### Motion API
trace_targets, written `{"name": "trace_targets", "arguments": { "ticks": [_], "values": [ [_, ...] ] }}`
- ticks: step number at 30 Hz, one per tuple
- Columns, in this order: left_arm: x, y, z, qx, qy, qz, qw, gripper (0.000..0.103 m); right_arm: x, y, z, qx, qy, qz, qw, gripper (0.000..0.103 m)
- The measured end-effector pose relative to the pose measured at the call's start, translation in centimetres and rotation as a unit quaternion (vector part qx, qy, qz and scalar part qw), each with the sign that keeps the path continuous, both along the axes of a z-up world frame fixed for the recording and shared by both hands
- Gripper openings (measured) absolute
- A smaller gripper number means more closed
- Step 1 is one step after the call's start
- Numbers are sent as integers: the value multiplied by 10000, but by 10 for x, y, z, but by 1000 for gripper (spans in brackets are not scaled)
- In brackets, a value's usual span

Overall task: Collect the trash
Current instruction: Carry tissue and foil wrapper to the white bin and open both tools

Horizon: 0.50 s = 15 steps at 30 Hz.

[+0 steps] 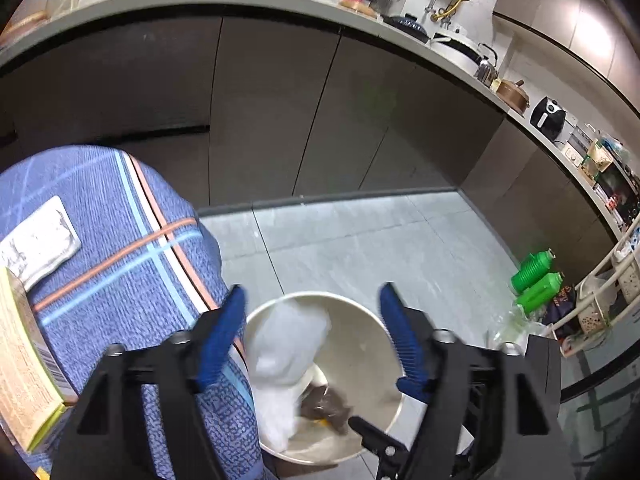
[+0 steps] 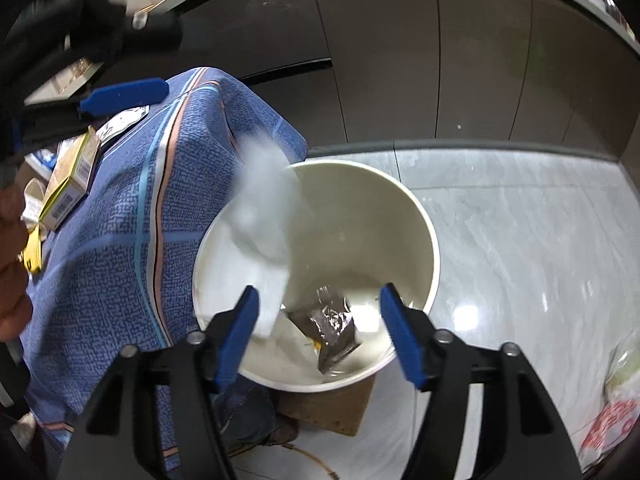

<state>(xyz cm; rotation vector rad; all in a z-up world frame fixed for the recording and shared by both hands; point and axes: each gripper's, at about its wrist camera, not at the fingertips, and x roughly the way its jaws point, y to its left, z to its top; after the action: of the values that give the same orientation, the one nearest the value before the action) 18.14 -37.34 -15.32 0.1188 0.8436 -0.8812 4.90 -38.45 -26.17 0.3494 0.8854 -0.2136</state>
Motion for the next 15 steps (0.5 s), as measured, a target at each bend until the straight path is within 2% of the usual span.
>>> {"name": "trace_targets", "arguments": {
  "ticks": [1, 3, 6, 15],
  "values": [
    [-1, 3, 3, -22, -81, 28, 10000, 80, -1, 2, 1, -58, -20, 26, 10000, 76],
    [-6, 6, 10, -57, -290, 102, 9995, 94, -3, 5, 5, -155, -84, 92, 9998, 86],
    [-10, 12, 18, -55, -461, 210, 9987, 95, -4, 7, 11, -240, -161, 156, 9995, 100],
    [-15, 34, 36, -129, -426, 452, 9980, 95, -5, 16, 34, -412, -350, 240, 9982, 100]
  ]
}}
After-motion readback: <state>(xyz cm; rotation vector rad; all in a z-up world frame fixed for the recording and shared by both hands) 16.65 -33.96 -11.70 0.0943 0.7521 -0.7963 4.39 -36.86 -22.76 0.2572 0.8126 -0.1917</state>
